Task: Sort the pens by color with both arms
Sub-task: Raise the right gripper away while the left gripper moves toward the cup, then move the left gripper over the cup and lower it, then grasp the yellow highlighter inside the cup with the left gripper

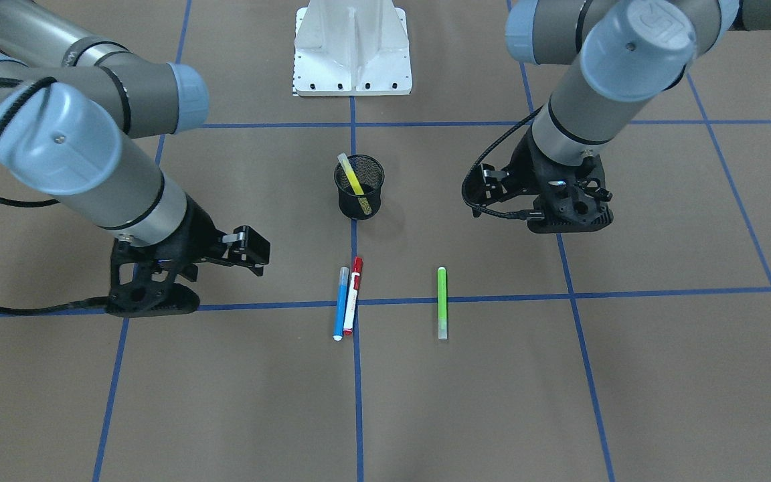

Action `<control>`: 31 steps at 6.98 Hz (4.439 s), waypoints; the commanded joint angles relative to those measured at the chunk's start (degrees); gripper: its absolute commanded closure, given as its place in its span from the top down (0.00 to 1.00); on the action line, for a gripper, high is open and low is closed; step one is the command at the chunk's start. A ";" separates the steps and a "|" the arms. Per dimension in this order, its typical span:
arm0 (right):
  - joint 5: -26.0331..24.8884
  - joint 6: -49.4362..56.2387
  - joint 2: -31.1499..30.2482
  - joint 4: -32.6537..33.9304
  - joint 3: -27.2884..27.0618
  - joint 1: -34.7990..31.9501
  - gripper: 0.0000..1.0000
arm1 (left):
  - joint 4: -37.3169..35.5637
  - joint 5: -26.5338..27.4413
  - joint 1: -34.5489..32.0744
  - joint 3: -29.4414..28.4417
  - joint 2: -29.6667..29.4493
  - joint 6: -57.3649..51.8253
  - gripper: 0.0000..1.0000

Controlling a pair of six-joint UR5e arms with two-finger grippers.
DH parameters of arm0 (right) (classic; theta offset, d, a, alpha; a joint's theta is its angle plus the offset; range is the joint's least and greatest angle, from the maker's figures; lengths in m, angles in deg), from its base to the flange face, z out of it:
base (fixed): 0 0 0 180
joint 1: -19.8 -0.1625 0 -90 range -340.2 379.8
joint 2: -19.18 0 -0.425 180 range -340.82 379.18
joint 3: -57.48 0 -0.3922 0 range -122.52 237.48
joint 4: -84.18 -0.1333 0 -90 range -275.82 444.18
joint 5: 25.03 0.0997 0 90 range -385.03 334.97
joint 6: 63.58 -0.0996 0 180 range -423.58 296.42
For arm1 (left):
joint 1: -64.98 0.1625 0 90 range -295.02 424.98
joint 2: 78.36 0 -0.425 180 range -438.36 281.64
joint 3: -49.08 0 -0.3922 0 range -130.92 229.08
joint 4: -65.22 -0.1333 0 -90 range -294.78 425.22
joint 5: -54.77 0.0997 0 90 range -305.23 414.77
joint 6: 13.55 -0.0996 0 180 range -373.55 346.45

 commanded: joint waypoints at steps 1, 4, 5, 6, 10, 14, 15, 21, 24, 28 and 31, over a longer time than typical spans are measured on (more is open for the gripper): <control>-0.91 8.14 -5.27 1.62 -2.23 -3.97 0.98 | -0.16 -0.01 2.89 0.51 -2.91 13.68 0.99; -6.43 11.00 -9.67 1.53 -4.86 -4.25 0.98 | -6.30 0.08 8.17 -0.72 -5.65 23.66 0.99; -7.84 11.00 -10.12 1.53 -5.92 -3.55 0.98 | -7.53 -0.01 9.57 -2.73 -7.04 24.89 0.99; -8.03 10.91 -10.38 1.53 -6.45 -3.28 0.98 | -7.46 -0.19 10.63 -5.79 -8.71 26.12 0.99; -8.12 10.91 -11.18 1.53 -9.00 -3.01 0.99 | -4.31 -3.44 15.64 -16.52 -13.46 25.26 0.99; -9.70 10.82 -11.09 1.53 -8.83 -1.79 0.99 | -0.07 -3.53 17.93 -22.26 -16.11 25.34 0.91; -9.70 10.82 -11.09 1.53 -8.83 -1.52 0.99 | -0.16 -3.61 18.11 -22.26 -16.11 25.52 0.86; -11.46 10.73 -11.09 1.45 -8.39 0.06 0.99 | -0.07 -6.87 19.69 -21.91 -16.20 24.73 0.70; -11.46 10.21 -11.18 1.27 -8.65 0.24 0.99 | -0.07 -6.78 19.60 -21.91 -15.85 22.62 0.63; -11.64 10.21 -11.18 1.10 -8.39 0.68 0.99 | -0.16 -6.87 19.60 -21.91 -16.02 22.53 0.49; -11.90 10.12 -11.18 1.01 -8.30 1.03 0.99 | -0.16 -6.78 19.60 -21.82 -16.11 22.62 0.37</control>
